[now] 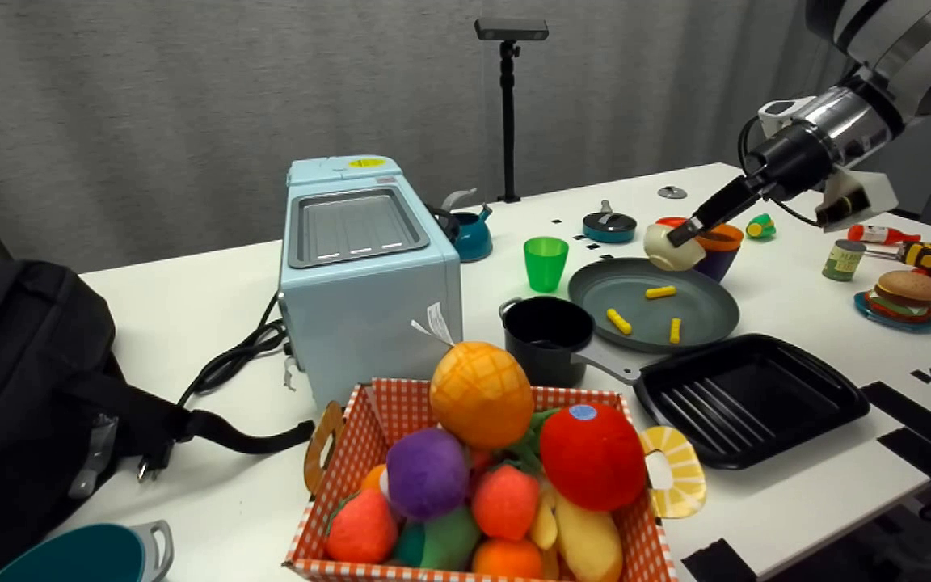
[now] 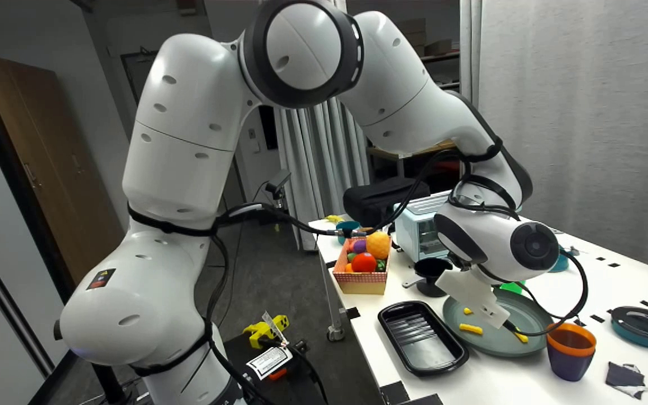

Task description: Pour the contents from the white bowl onto the gray plate

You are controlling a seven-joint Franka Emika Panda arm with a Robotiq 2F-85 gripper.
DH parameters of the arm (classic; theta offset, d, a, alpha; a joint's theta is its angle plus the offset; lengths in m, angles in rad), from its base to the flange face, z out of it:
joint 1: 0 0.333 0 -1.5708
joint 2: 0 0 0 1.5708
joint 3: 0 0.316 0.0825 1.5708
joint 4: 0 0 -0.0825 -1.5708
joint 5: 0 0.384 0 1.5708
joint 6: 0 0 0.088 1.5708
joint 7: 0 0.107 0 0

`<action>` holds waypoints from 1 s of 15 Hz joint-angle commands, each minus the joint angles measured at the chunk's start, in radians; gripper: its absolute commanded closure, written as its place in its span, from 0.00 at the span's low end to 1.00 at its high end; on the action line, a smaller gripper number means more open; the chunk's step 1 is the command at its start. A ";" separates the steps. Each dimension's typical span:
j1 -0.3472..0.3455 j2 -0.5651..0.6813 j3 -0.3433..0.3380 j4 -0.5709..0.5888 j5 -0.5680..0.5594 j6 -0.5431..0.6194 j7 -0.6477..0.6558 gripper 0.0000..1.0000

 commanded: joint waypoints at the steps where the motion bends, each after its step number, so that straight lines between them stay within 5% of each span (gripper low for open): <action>1: 0.119 0.036 -0.089 0.039 0.108 0.057 0.041 0.99; 6: 0.257 0.099 -0.158 0.104 0.074 0.262 0.323 0.99; 11: 0.341 0.150 -0.192 0.097 -0.128 0.381 0.703 0.99; 15: 0.536 0.201 -0.414 0.109 -0.256 0.264 0.996 0.99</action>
